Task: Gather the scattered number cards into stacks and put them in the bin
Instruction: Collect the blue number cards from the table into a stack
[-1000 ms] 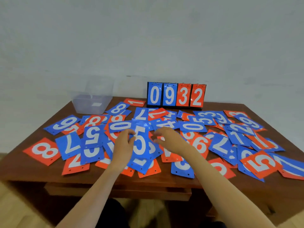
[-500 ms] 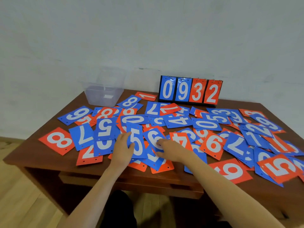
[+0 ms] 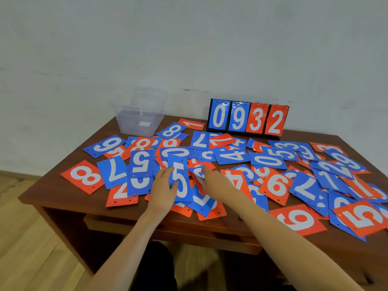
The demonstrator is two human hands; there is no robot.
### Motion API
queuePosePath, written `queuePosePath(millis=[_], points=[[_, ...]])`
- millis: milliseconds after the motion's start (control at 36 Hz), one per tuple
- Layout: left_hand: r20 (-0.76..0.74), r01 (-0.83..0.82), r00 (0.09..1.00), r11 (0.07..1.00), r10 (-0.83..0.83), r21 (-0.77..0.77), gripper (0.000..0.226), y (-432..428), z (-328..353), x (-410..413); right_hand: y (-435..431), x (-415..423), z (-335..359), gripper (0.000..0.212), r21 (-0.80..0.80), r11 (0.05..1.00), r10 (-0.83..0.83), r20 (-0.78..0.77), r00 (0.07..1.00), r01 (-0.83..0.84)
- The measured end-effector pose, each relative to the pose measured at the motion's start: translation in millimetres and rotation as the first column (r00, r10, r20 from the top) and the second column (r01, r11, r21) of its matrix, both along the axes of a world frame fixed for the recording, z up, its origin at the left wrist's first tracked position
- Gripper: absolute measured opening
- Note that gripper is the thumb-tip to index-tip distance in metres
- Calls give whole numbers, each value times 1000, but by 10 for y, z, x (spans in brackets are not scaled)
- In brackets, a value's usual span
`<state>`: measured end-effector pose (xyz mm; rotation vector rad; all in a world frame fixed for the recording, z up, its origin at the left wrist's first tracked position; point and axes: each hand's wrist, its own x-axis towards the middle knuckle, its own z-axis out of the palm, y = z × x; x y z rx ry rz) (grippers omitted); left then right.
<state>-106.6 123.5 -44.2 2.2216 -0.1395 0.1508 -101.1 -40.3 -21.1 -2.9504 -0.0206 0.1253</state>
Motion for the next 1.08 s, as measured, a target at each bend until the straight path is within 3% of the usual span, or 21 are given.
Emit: queuePosePath(millis=[56,194,333,417,528,694,806,944,1083], points=[[-6,-1,1000,1000,1,-1,50,-2,13,-2,-60,10,98,36,15,1000,-14,62,998,13],[-2,8,1000,1000,-8,-14,51,-67,69,-19,-323,-11,303,51,50,998,-59,241,969,49],[70,33,997,999,-33,-4,49,-187,173,-12,-685,-157,559,35,188,980,-141,445,884,61],[121,73,990,997,-70,-20,45,-302,240,-5,-901,-301,677,23,360,932,-205,408,890,50],[191,145,972,989,-140,-12,35,-554,325,28,-1209,-512,756,10,441,897,-186,355,916,11],[174,339,928,941,-330,-23,29,-1103,454,-14,-1579,-834,792,10,498,867,-134,289,948,-29],[170,449,882,894,-440,-16,25,-1473,493,-126,-1757,-951,766,22,521,853,-206,320,925,10],[188,564,815,825,-548,-38,27,-1762,478,-265,-1908,-968,764,20,536,844,-234,361,903,4],[186,590,798,806,-574,-42,33,-1888,444,-260,-1934,-900,767,21,585,811,-293,391,873,10]])
